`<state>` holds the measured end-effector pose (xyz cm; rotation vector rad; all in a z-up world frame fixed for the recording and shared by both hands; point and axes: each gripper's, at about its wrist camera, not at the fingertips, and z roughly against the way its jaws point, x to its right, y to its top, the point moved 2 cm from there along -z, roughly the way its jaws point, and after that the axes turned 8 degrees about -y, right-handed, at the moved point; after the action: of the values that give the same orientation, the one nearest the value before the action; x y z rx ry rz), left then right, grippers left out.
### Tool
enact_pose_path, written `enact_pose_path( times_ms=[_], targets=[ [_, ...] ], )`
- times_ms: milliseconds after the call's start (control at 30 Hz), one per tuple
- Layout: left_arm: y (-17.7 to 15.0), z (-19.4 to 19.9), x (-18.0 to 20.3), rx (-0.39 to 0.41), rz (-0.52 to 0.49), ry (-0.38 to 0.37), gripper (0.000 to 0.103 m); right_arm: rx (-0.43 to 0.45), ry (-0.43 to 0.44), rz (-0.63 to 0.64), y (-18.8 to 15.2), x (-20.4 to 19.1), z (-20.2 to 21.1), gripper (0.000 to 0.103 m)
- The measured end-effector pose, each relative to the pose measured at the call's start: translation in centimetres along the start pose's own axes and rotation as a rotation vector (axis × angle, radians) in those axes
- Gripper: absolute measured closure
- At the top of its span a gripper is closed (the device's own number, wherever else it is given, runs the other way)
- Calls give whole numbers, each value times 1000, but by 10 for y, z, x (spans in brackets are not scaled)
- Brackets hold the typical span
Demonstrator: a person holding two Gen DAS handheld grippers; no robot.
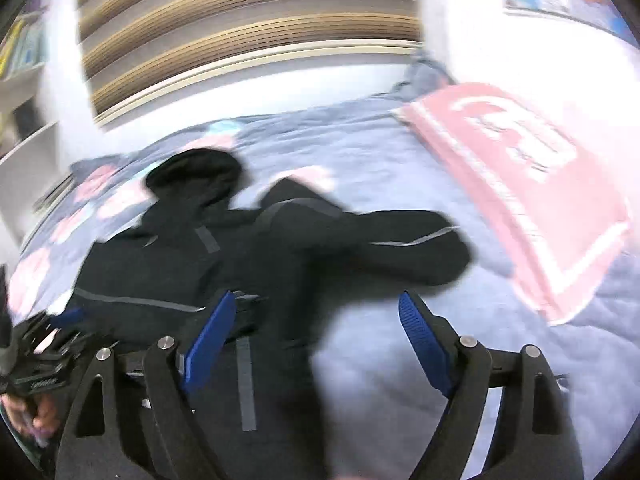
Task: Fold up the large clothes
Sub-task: 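Fold the held sleeve across the jacket body with the right gripper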
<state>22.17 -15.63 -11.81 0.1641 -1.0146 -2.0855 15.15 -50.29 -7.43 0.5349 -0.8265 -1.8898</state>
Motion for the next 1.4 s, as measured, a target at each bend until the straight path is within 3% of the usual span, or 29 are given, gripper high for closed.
enact_pose_path(
  times_ms=[200,333,433,700,867,900,933,967,1033,1167,1300,1400],
  targets=[
    [18,-46,28,-6,-22,34,29,-43,20,-186,32,88,-41,17],
    [17,-95,10,-58,92,58,29,-100,36,-275,43,123,-85,17],
    [1,-130,-10,-109,185,57,29,-159,33,-286,45,134,-117,17],
    [-11,-130,-4,-41,122,94,28,-257,64,-358,28,143,-192,17],
    [-12,-131,1,-35,105,108,28,-351,169,-427,8,138,-235,18],
    [-13,-131,1,-35,105,107,28,-334,190,-426,6,135,-236,26],
    [-13,-131,1,-34,106,106,28,-318,189,-410,7,132,-235,44],
    [-13,-131,1,-34,105,106,28,-299,174,-378,10,128,-230,62],
    [-13,-131,1,-34,104,107,28,-259,152,-318,18,123,-215,82],
    [-14,-130,2,-34,106,104,28,-128,19,-224,42,133,-160,84],
    [-13,-130,2,-34,106,104,28,8,-197,-187,61,177,-98,84],
    [-13,-130,2,-35,105,104,28,14,-318,-206,60,218,-80,84]
  ],
)
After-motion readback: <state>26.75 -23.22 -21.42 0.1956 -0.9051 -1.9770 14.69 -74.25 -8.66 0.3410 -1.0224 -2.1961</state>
